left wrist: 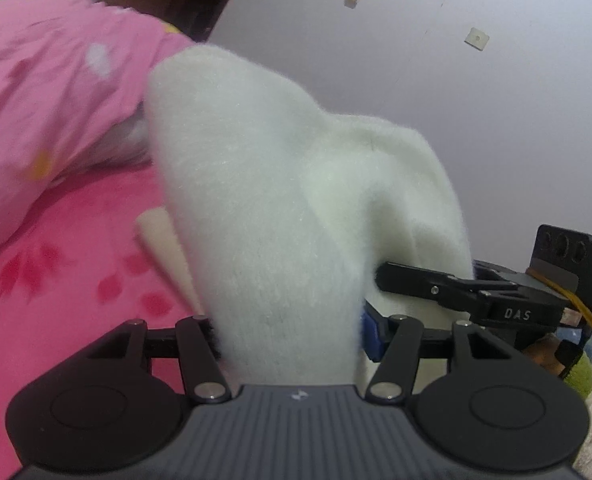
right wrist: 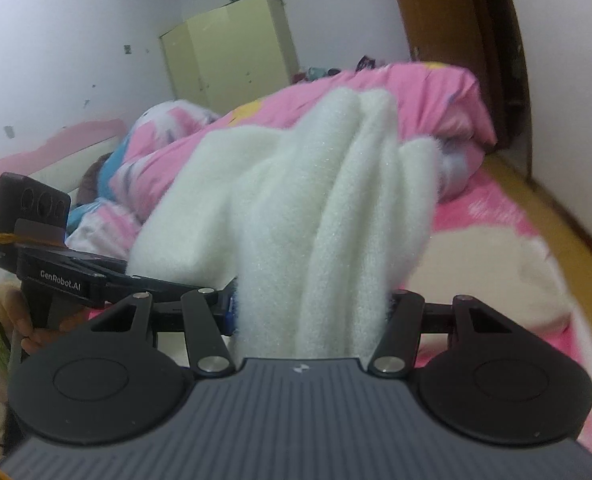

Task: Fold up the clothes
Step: 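Lift the folded sweater with both grippers and carry it toward the beige cloth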

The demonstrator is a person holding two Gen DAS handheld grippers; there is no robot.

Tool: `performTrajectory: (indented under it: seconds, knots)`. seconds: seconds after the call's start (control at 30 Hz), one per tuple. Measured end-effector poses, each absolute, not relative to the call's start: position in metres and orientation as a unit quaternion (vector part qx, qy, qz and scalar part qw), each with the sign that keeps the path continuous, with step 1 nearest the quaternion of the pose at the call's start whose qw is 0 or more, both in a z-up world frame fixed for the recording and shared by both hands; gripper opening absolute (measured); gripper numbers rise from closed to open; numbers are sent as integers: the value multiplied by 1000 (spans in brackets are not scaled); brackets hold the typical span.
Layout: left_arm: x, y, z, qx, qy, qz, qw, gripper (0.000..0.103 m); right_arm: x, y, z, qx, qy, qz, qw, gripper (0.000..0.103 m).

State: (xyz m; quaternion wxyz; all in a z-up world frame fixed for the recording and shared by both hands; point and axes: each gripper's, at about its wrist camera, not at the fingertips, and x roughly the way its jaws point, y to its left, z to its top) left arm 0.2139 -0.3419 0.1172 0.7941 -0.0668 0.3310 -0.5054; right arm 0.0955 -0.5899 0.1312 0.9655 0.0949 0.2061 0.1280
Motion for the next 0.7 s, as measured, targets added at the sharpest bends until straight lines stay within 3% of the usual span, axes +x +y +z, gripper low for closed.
performTrajectory:
  seconds: [0.37,0.7]
  knots:
    - [316,-444,104,-89,347,-512,781,57,209,-687,134,70,218,117,966,54]
    - [386,-480,64,-115,383,-494,772,57,291,-726,101,77,274,132,950,54]
